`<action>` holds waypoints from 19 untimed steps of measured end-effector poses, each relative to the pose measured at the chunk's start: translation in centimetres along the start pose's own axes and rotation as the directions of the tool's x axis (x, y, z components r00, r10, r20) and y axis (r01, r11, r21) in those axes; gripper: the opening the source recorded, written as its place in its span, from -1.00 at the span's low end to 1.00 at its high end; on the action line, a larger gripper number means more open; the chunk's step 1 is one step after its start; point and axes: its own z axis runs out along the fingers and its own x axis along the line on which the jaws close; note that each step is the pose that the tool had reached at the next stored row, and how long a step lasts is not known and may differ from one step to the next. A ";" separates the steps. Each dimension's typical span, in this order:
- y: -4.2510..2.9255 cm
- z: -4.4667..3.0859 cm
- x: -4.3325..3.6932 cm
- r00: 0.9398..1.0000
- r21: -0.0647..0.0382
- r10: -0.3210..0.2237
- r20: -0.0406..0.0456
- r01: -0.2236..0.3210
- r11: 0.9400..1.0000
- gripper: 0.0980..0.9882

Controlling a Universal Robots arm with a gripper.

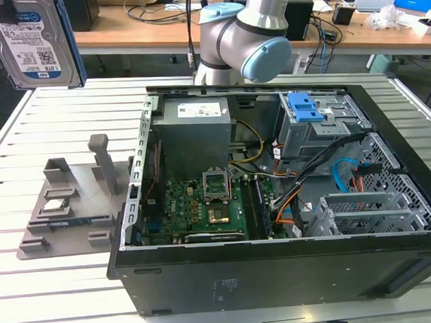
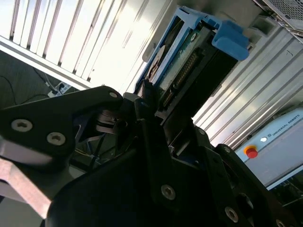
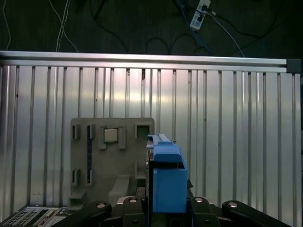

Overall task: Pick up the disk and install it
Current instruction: 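Pick up the disk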

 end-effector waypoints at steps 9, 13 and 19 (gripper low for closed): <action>0.07 -1.47 -0.08 1.000 0.000 0.000 0.000 0.000 1.000 -0.41; -0.12 -1.49 -0.08 1.000 0.000 0.000 0.000 0.000 1.000 -0.41; -2.08 -1.60 -0.03 1.000 0.000 0.000 0.000 0.000 1.000 -0.41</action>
